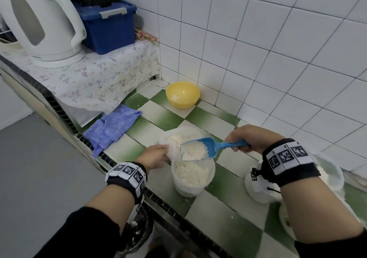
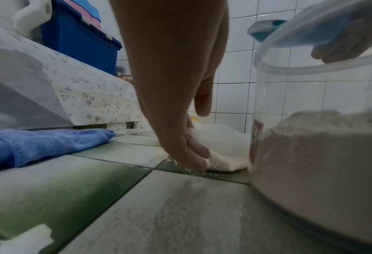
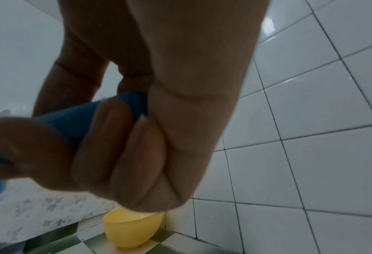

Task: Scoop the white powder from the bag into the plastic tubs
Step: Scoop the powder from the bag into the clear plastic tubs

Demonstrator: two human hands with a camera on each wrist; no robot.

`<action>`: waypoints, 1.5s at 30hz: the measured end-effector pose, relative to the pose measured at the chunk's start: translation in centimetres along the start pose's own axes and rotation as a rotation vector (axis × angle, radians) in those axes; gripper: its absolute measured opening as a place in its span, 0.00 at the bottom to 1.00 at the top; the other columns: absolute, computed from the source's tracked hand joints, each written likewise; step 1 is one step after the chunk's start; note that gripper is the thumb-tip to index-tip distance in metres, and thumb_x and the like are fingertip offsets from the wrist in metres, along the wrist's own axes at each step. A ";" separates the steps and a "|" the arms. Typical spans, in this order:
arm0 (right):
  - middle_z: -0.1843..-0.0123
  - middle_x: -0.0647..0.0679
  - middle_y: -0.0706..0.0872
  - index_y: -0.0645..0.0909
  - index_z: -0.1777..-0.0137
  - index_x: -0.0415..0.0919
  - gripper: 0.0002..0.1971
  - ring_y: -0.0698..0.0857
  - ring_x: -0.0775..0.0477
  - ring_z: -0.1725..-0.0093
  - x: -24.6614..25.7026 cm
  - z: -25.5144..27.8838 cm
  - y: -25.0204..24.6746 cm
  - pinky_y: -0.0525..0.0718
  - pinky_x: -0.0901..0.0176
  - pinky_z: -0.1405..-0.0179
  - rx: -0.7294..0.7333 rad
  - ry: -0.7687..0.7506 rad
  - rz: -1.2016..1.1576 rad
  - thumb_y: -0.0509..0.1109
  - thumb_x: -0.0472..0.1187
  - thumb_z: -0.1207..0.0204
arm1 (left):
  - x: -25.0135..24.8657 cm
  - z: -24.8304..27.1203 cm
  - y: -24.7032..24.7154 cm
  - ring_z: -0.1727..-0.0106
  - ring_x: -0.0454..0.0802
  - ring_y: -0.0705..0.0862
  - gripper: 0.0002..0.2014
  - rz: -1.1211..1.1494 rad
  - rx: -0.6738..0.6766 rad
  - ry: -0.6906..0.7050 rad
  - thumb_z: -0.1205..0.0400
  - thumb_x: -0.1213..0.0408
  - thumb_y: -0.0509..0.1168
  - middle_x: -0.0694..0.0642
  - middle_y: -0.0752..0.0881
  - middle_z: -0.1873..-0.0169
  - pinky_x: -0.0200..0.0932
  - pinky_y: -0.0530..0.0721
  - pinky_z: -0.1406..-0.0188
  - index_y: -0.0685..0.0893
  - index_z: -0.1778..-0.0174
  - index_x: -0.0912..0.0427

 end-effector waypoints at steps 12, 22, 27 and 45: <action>0.49 0.53 0.76 0.83 0.46 0.52 0.11 0.74 0.52 0.46 2.6 3.4 3.9 0.74 0.60 0.41 -0.204 -0.358 0.902 0.64 0.37 0.21 | 0.6 0.2 0.4 0.59 0.45 0.82 0.16 -0.007 -0.028 0.019 0.15 0.68 0.63 0.58 0.85 0.46 0.38 0.79 0.63 0.80 0.31 0.56; 0.59 0.55 0.80 0.83 0.46 0.44 0.08 0.77 0.54 0.57 2.8 4.1 1.2 0.76 0.61 0.52 -0.127 -0.309 0.575 0.64 0.41 0.19 | 0.3 0.0 0.1 0.61 0.45 0.80 0.11 -0.046 -0.051 0.073 0.14 0.65 0.63 0.57 0.84 0.52 0.34 0.79 0.69 0.84 0.37 0.58; 0.63 0.49 0.85 0.86 0.50 0.37 0.11 0.78 0.53 0.64 2.2 2.5 -1.0 0.77 0.56 0.54 -0.220 -0.270 0.321 0.64 0.41 0.19 | -0.5 -0.9 -1.4 0.59 0.53 0.80 0.06 -0.090 -0.158 0.106 0.18 0.60 0.70 0.59 0.82 0.58 0.41 0.80 0.66 0.83 0.59 0.58; 0.58 0.40 0.79 0.77 0.60 0.33 0.10 0.73 0.47 0.68 -0.9 -8.7 3.3 0.69 0.64 0.73 -0.192 0.165 0.457 0.62 0.38 0.19 | -5.3 -5.5 -0.4 0.34 0.56 0.79 0.21 -0.568 0.042 0.223 0.11 0.58 0.57 0.57 0.80 0.33 0.48 0.79 0.38 0.70 0.21 0.52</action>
Point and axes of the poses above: each hand's wrist, its own z-axis away from the middle knuckle, its own y-axis out of the palm, x = y × z, the point moved 5 cm from there along -z, towards the middle knuckle
